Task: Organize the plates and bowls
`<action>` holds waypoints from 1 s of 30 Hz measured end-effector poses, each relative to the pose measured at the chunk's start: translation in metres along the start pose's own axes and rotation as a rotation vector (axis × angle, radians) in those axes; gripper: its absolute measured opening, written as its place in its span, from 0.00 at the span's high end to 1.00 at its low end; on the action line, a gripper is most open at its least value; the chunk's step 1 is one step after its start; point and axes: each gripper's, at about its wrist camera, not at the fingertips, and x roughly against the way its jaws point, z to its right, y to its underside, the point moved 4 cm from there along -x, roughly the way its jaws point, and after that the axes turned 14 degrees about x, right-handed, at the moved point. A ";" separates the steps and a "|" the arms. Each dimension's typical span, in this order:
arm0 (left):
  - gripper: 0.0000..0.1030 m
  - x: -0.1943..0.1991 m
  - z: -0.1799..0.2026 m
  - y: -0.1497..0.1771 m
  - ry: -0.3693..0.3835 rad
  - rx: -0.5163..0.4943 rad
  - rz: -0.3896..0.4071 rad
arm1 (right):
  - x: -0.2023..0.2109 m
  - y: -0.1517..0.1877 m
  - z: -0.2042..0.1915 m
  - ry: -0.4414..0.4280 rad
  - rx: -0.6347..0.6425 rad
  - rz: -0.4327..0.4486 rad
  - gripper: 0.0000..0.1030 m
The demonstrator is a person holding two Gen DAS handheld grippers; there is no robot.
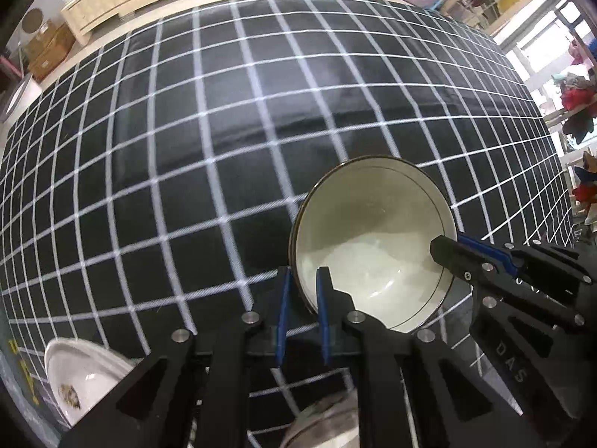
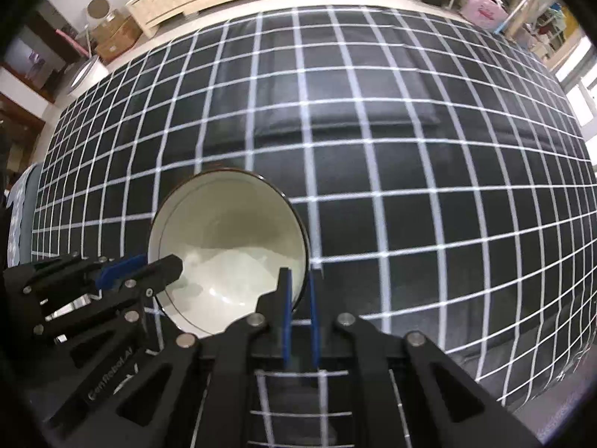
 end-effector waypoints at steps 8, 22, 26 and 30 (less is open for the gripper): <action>0.88 0.002 -0.040 0.033 -0.020 0.028 -0.004 | 0.003 0.016 -0.063 -0.008 0.054 -0.015 0.89; 0.88 -0.002 -0.073 0.068 -0.010 0.050 -0.012 | 0.001 0.053 -0.130 -0.002 0.049 -0.039 0.89; 0.88 -0.003 -0.070 0.055 -0.001 0.063 -0.019 | -0.007 0.037 -0.106 0.004 0.049 -0.045 0.89; 0.88 -0.011 -0.077 0.051 -0.010 0.068 -0.020 | -0.019 0.023 -0.093 0.016 0.055 -0.049 0.89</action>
